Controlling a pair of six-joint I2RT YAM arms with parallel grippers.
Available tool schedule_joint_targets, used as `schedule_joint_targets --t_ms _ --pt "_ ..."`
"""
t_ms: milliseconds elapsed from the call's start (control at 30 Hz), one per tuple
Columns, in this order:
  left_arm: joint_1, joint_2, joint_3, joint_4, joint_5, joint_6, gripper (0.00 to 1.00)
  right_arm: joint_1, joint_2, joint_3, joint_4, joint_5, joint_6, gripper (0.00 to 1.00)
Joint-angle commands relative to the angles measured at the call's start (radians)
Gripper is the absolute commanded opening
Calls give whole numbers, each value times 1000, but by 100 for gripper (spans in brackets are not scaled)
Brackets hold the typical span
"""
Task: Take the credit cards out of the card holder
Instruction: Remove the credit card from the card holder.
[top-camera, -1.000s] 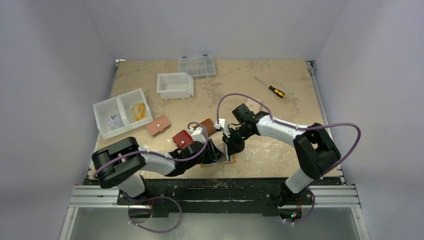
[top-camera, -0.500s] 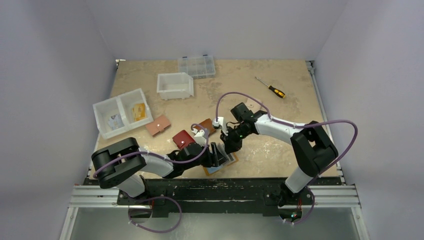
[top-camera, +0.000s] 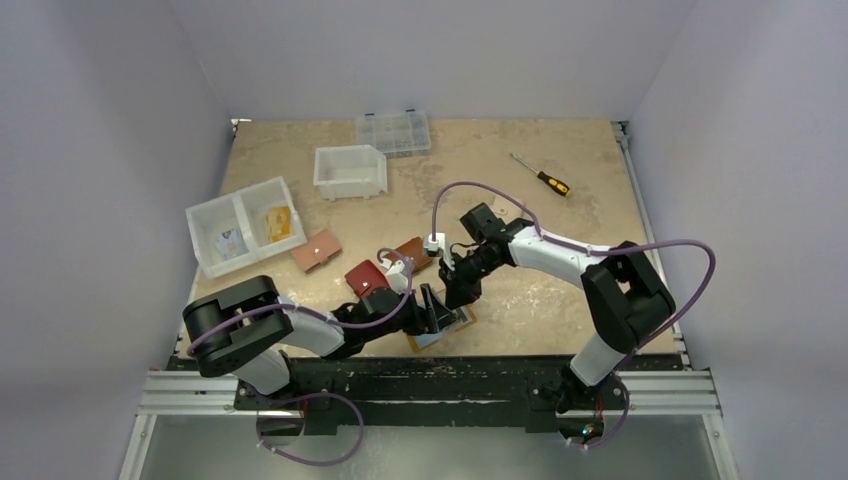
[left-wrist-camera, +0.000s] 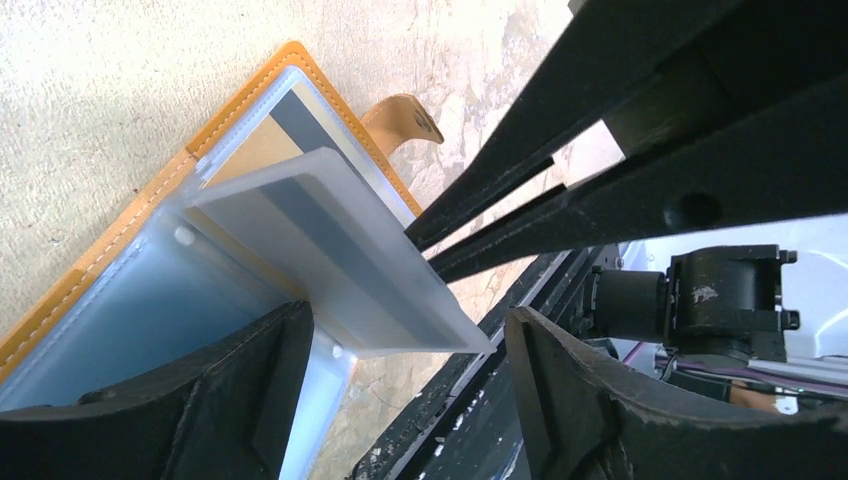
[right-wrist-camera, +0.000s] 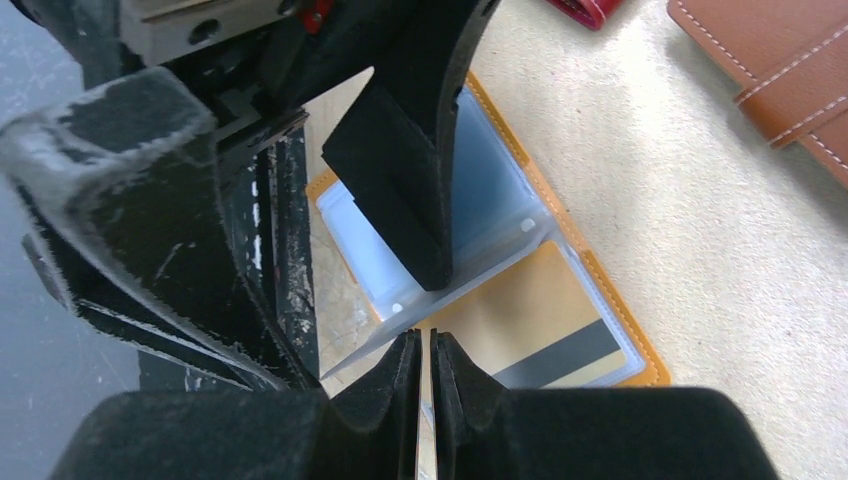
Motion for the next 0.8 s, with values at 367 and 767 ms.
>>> schedule_joint_targets --t_ms 367,767 --pt "-1 -8 10 -57 -60 -126 61 5 52 66 -120 -160 -104 16" --pt "-2 -133 -26 -251 -144 -150 48 2 -9 45 -50 -63 -52 19"
